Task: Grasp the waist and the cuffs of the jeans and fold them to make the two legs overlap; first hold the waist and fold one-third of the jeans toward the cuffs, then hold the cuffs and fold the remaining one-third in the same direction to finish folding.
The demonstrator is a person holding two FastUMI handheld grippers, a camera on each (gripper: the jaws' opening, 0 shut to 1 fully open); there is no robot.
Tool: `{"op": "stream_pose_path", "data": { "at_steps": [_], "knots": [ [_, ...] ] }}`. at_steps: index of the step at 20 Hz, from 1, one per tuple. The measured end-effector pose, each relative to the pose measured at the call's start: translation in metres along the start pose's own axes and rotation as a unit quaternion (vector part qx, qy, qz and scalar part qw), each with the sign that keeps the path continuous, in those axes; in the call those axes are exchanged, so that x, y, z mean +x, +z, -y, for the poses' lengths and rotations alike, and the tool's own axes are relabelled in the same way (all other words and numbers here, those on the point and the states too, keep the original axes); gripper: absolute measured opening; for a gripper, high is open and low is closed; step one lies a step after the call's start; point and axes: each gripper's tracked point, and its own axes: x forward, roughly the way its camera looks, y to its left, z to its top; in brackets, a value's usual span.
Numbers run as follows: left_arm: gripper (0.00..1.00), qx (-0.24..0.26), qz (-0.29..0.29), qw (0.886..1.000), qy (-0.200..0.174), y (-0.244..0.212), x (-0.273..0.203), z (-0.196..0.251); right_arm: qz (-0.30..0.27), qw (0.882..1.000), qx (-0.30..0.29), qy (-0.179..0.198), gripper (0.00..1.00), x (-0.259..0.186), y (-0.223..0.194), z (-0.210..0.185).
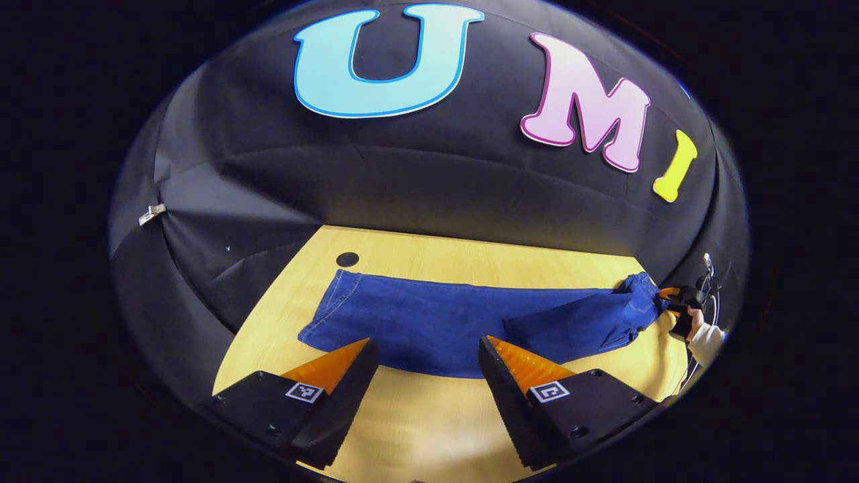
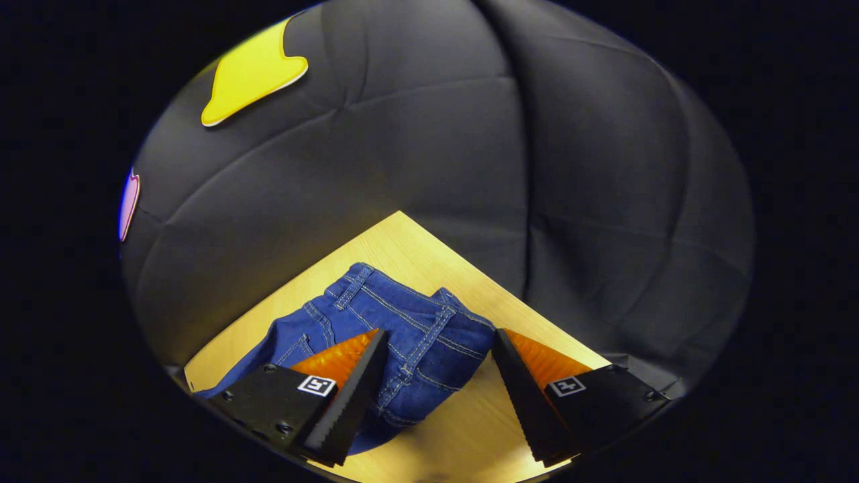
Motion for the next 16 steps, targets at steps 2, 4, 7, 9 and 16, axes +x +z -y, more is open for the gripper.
{"op": "stream_pose_path", "data": {
  "at_steps": [2,4,7,9,16],
  "knots": [
    [0.96,-0.013,-0.003,1.000,-0.007,-0.002,0.006,0.008,0.004,1.000,0.000,0.000,0.86,0.003,-0.001,-0.003],
    [0.96,-0.027,-0.007,0.999,-0.016,-0.007,0.013,0.017,0.002,1.000,-0.008,0.007,0.62,0.009,-0.008,-0.009],
    [0.96,-0.035,-0.011,0.999,-0.026,-0.011,0.026,0.024,0.008,1.000,-0.010,0.022,0.37,0.006,-0.006,-0.012],
    [0.96,-0.032,-0.017,0.999,-0.038,-0.015,0.033,0.029,0.006,0.999,-0.010,0.032,0.34,0.010,-0.004,-0.015],
    [0.96,-0.044,-0.023,0.997,-0.052,-0.028,0.049,0.035,0.037,0.997,-0.056,0.032,0.10,-0.005,0.012,-0.024]
  ]
}}
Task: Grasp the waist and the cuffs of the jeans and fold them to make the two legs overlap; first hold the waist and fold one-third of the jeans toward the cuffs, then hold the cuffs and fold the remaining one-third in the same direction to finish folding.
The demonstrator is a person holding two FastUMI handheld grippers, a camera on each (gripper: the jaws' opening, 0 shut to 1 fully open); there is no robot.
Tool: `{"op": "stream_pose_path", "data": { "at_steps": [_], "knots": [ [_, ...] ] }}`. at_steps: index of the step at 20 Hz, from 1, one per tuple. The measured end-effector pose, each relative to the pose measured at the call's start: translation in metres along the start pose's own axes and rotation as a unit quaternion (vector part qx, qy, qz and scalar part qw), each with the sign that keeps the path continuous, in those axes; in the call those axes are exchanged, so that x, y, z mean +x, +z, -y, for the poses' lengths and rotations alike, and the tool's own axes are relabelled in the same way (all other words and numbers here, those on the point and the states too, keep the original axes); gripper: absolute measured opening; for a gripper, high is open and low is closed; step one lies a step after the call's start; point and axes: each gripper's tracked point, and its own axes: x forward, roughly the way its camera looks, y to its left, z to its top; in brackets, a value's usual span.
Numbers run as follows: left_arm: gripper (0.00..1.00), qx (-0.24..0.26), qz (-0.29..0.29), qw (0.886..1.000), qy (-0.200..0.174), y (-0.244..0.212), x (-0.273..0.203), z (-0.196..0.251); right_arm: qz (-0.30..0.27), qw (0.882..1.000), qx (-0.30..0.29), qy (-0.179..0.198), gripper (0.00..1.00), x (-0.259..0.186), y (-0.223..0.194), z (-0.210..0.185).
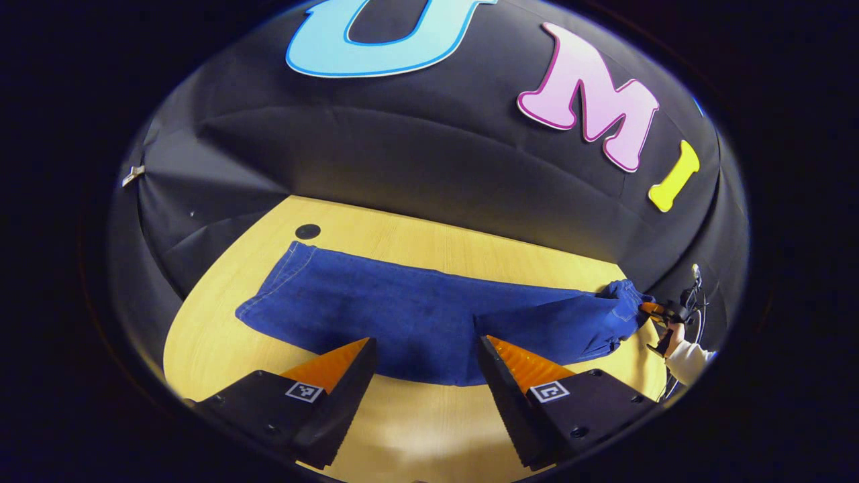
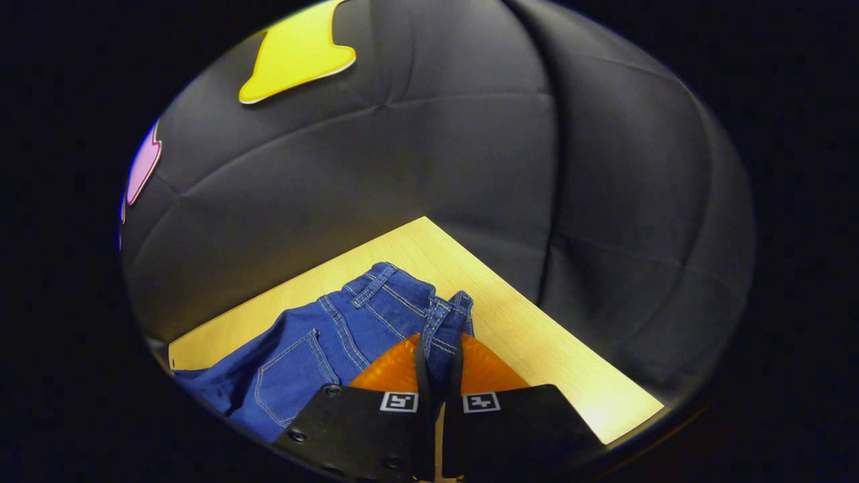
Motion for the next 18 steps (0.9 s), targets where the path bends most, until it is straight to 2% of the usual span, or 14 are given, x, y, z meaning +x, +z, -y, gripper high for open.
{"op": "stream_pose_path", "data": {
  "at_steps": [2,4,6,7,8,12,17,18],
  "knots": [
    [0.96,0.000,0.002,1.000,0.004,0.000,-0.003,-0.007,0.035,0.999,-0.001,0.012,0.09,-0.014,0.022,-0.014],
    [0.96,0.000,0.012,1.000,0.009,0.004,-0.007,-0.013,0.069,0.997,-0.028,0.034,0.09,-0.036,0.044,-0.032],
    [0.96,-0.002,0.020,1.000,0.012,0.007,-0.011,-0.019,0.106,0.990,-0.070,0.067,0.09,-0.072,0.069,-0.052],
    [0.92,-0.005,0.023,1.000,0.011,0.005,-0.013,-0.022,0.123,0.984,-0.094,0.085,0.08,-0.093,0.076,-0.062],
    [0.96,-0.010,0.026,1.000,0.010,0.006,-0.014,-0.024,0.137,0.978,-0.115,0.103,0.09,-0.114,0.076,-0.071],
    [0.96,-0.032,0.060,0.997,0.023,0.016,-0.014,-0.047,0.167,0.953,-0.184,0.173,0.09,-0.158,0.040,-0.078],
    [0.96,-0.046,0.110,0.991,0.067,0.035,-0.010,-0.100,0.169,0.907,-0.291,0.253,0.08,-0.202,-0.017,-0.090],
    [0.92,-0.046,0.122,0.988,0.078,0.040,-0.009,-0.115,0.160,0.898,-0.313,0.265,0.08,-0.206,-0.030,-0.087]
  ]
}}
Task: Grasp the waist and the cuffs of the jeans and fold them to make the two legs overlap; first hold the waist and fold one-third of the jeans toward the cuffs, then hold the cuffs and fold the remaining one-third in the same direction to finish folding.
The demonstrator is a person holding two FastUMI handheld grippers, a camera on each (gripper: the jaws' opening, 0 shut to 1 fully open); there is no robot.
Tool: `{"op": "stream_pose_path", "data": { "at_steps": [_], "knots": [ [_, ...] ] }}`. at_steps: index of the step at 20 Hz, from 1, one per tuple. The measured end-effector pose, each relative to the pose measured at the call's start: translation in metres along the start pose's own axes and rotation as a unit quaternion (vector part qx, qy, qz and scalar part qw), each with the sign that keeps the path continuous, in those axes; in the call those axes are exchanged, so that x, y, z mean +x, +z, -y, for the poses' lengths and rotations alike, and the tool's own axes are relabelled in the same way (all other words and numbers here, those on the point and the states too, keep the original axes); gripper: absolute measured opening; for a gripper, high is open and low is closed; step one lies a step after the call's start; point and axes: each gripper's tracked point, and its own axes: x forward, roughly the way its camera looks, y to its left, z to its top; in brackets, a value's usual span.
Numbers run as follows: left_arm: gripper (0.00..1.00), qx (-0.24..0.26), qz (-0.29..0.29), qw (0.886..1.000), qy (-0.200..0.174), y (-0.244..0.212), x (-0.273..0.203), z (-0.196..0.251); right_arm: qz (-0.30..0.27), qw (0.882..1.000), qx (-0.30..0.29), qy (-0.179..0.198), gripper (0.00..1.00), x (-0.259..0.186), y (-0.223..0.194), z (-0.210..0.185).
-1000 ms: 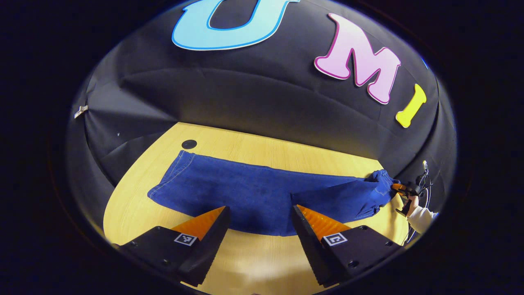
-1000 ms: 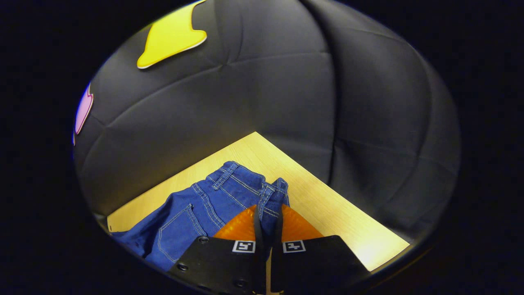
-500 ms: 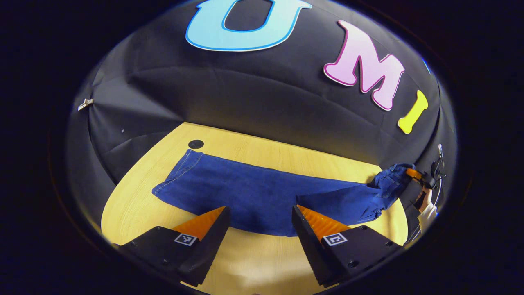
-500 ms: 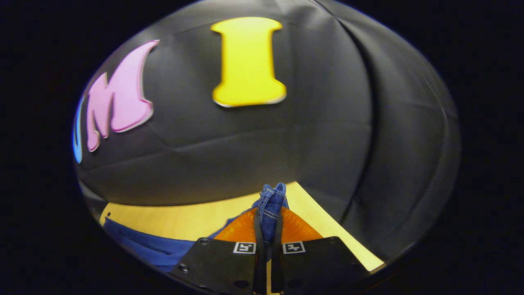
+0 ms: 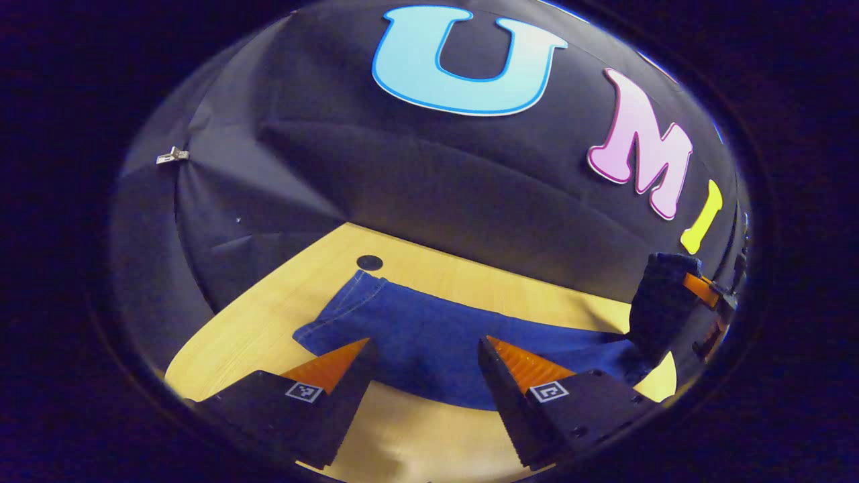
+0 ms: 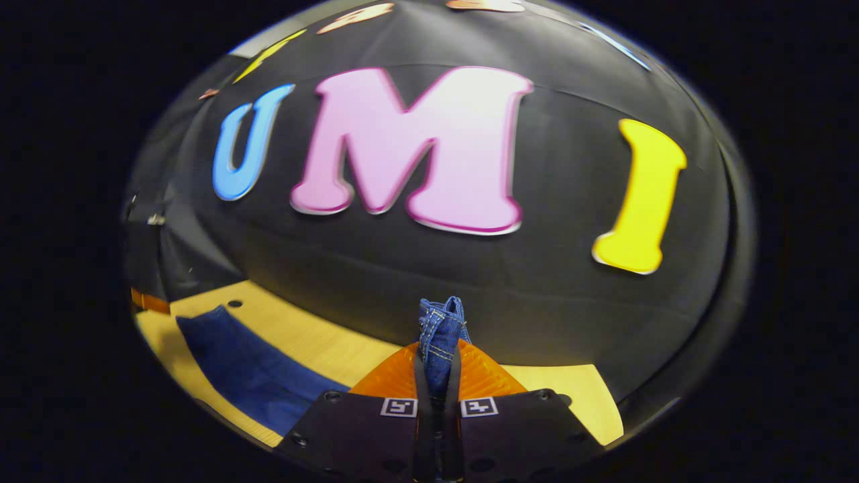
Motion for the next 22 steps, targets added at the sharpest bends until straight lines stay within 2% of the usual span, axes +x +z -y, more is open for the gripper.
{"op": "stream_pose_path", "data": {
  "at_steps": [1,4,8,9,10,11,12,13,16,17,20,21,22],
  "knots": [
    [0.96,0.002,0.011,1.000,0.005,0.005,0.004,-0.011,-0.012,1.000,-0.015,0.020,0.08,-0.007,-0.020,-0.012],
    [0.96,0.010,0.034,0.999,0.031,0.017,0.024,-0.053,-0.061,0.994,-0.053,0.068,0.09,-0.009,-0.085,-0.029],
    [0.96,0.037,0.014,0.997,0.060,0.008,0.058,-0.102,-0.113,0.987,-0.075,0.090,0.12,-0.012,-0.162,-0.019],
    [0.96,0.044,0.001,0.997,0.058,0.002,0.065,-0.108,-0.116,0.986,-0.064,0.098,0.19,-0.028,-0.154,-0.045],
    [0.96,0.048,-0.009,0.997,0.058,-0.005,0.072,-0.113,-0.119,0.986,-0.043,0.112,0.21,-0.034,-0.152,-0.070],
    [0.96,0.050,-0.020,0.997,0.057,-0.012,0.078,-0.115,-0.126,0.985,-0.024,0.120,0.30,-0.038,-0.154,-0.078],
    [0.96,0.049,-0.029,0.997,0.055,-0.019,0.086,-0.114,-0.130,0.983,-0.010,0.130,0.31,-0.042,-0.156,-0.083],
    [0.96,0.049,-0.038,0.997,0.051,-0.025,0.092,-0.112,-0.130,0.982,-0.002,0.137,0.41,-0.044,-0.154,-0.089],
    [0.96,0.056,-0.063,0.995,0.060,-0.038,0.101,-0.118,-0.118,0.983,0.005,0.139,0.87,-0.055,-0.144,-0.089],
    [0.96,0.058,-0.070,0.994,0.058,-0.042,0.104,-0.116,-0.113,0.984,0.010,0.136,0.95,-0.058,-0.139,-0.088],
    [0.96,0.061,-0.091,0.992,0.067,-0.057,0.110,-0.120,-0.110,0.985,0.040,0.125,0.94,-0.071,-0.135,-0.075],
    [0.96,0.065,-0.097,0.991,0.071,-0.059,0.109,-0.122,-0.113,0.985,0.048,0.120,0.98,-0.075,-0.135,-0.069],
    [0.98,0.069,-0.090,0.991,0.070,-0.057,0.112,-0.121,-0.116,0.985,0.054,0.114,0.93,-0.079,-0.137,-0.062]
  ]
}}
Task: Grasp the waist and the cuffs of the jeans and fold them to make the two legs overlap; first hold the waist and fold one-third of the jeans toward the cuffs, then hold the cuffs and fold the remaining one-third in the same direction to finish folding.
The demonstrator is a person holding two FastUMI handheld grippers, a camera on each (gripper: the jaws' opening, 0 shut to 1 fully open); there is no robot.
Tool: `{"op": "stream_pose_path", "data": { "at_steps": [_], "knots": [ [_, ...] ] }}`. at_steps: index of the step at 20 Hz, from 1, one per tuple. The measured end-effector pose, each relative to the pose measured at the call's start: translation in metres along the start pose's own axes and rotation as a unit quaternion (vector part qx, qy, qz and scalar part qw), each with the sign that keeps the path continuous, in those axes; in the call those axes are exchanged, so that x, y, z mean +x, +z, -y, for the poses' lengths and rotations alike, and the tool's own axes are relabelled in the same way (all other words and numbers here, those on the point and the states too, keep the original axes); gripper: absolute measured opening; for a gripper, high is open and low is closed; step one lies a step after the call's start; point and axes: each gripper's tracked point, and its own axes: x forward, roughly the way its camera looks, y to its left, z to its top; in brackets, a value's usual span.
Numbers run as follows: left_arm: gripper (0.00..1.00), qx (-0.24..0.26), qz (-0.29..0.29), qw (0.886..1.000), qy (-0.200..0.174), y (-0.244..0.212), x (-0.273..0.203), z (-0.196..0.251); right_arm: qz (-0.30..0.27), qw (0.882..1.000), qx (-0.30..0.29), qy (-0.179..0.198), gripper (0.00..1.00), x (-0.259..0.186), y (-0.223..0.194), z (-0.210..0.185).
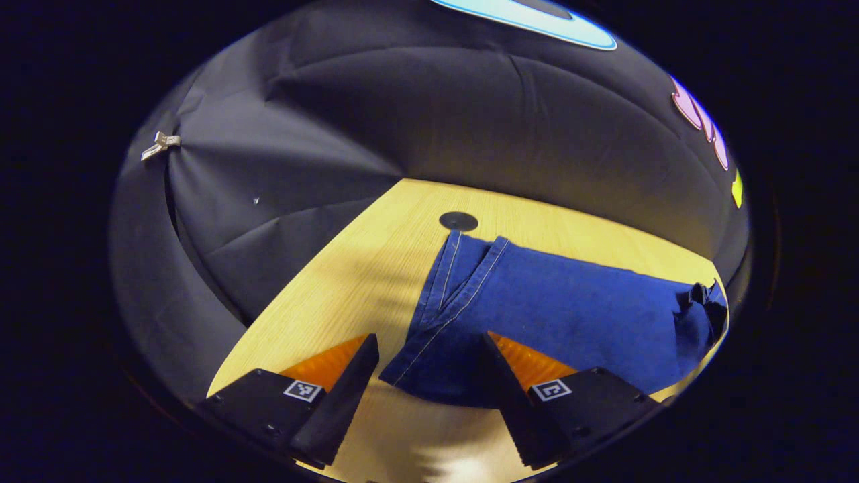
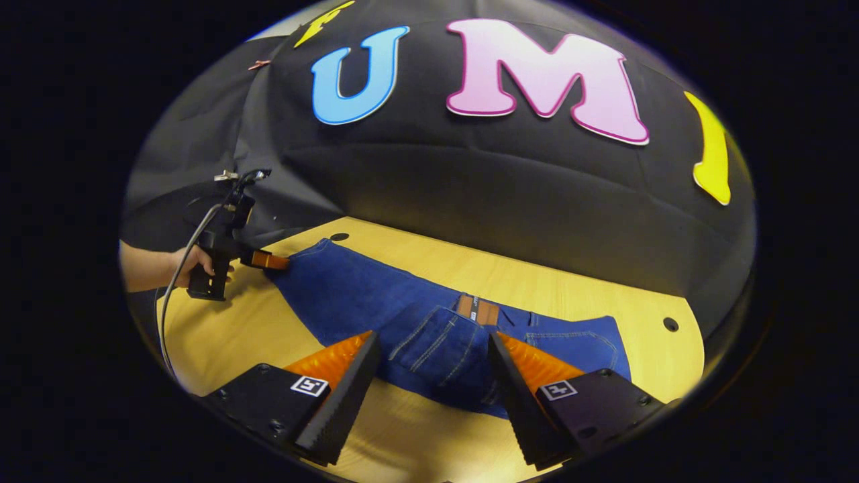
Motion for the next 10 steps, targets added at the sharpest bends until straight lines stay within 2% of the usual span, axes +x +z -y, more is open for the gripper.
{"op": "stream_pose_path", "data": {
  "at_steps": [1,5,6,7,8,9,10],
  "knots": [
    [0.99,-0.002,-0.004,1.000,-0.003,-0.003,-0.001,0.003,-0.002,1.000,0.007,-0.006,0.98,-0.004,-0.003,0.007],
    [0.96,0.025,-0.012,1.000,-0.005,-0.007,0.000,0.006,-0.022,0.999,0.042,-0.024,0.98,-0.018,-0.022,0.032],
    [0.96,0.032,-0.012,0.999,-0.017,-0.007,0.004,0.012,-0.019,0.998,0.060,-0.022,0.93,-0.022,-0.023,0.034],
    [0.86,0.034,-0.010,0.999,-0.020,-0.008,0.007,0.014,-0.012,0.997,0.079,-0.023,0.98,-0.025,-0.023,0.035],
    [0.77,0.037,-0.007,0.999,-0.027,-0.007,0.006,0.017,-0.005,0.995,0.092,-0.026,0.98,-0.027,-0.022,0.039],
    [0.75,0.032,-0.002,0.998,-0.047,-0.006,0.005,0.025,-0.003,0.995,0.096,-0.032,0.98,-0.028,-0.024,0.045],
    [0.57,0.030,0.003,0.998,-0.055,-0.008,0.004,0.032,-0.004,0.995,0.096,-0.037,0.98,-0.029,-0.027,0.049]
  ]
}}
